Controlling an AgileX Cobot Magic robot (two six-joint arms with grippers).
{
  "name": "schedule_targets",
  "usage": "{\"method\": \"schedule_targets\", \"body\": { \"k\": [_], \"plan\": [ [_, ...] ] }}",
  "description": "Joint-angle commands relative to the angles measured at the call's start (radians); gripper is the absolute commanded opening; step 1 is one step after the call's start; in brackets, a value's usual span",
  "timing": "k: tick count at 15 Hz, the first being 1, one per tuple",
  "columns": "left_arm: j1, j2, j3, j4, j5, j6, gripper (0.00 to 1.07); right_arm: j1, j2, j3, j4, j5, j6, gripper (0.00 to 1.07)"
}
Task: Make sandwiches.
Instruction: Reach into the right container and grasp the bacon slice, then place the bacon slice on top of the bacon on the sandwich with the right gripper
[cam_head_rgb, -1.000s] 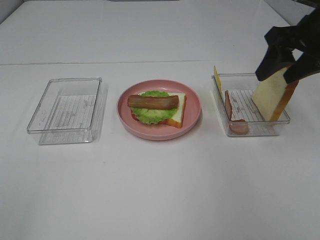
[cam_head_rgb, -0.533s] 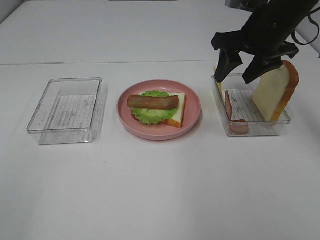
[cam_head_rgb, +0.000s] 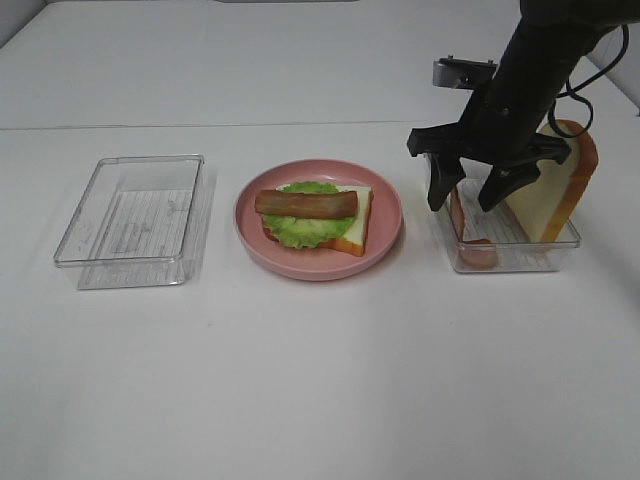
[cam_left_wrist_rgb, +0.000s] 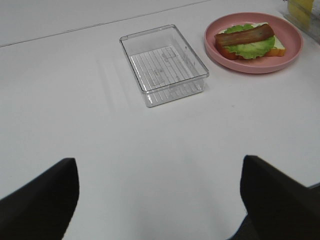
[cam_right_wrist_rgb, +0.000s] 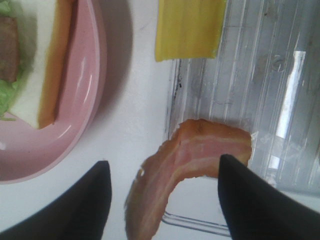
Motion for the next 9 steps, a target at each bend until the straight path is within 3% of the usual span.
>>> {"method": "schedule_targets", "body": {
  "k": [1, 5, 9],
  "plan": [
    [-0.004, -0.020, 0.002, -0.008, -0.011, 0.000, 0.84, 0.003, 0.024, -0.005, -0.008, -0.011, 0.014, 0.49],
    [-0.004, -0.020, 0.002, -0.008, -0.011, 0.000, 0.84, 0.003, 0.025, -0.027, -0.041, 0.017, 0.014, 0.00],
    [-0.004, -0.020, 0.002, -0.008, -0.011, 0.001, 0.84, 0.003, 0.003, -0.131, -0.049, 0.159, 0.014, 0.00]
  ]
}}
